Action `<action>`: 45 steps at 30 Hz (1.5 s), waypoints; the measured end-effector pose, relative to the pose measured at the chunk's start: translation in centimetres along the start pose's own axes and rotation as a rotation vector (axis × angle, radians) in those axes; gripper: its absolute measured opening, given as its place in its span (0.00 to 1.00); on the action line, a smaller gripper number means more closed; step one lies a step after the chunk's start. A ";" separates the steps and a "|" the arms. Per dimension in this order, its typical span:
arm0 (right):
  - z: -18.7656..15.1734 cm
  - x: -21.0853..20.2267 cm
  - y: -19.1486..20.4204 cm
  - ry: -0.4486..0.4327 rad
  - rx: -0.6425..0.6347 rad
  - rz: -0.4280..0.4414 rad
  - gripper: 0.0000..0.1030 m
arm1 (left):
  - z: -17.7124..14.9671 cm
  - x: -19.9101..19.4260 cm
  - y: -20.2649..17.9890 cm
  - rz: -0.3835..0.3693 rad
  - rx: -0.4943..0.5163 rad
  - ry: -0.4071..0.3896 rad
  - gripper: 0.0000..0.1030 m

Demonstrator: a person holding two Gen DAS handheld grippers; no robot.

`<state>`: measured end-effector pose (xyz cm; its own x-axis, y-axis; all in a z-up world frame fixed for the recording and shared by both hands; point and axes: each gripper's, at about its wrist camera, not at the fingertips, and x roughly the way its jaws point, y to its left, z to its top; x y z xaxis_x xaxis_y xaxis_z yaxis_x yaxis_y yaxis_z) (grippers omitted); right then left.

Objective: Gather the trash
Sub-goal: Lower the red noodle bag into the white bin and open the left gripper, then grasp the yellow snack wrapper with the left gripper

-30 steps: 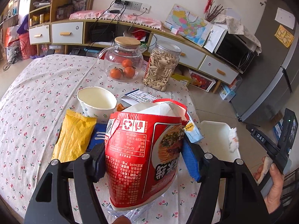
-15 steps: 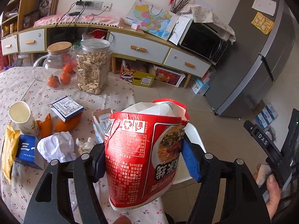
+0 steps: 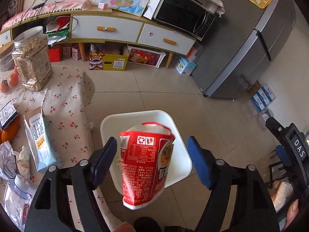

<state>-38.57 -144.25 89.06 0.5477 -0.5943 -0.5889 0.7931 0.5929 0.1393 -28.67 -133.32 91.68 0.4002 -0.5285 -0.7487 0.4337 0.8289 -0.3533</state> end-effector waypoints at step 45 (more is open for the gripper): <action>-13.5 -8.7 21.0 0.024 -0.506 0.344 0.93 | -7.5 -11.1 29.0 0.516 -0.126 -0.118 0.86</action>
<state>-30.31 -119.30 86.34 0.7393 -0.3136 -0.5959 0.3434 0.9368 -0.0670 -26.59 -102.07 85.60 0.6266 -0.0584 -0.7771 0.0599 0.9978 -0.0267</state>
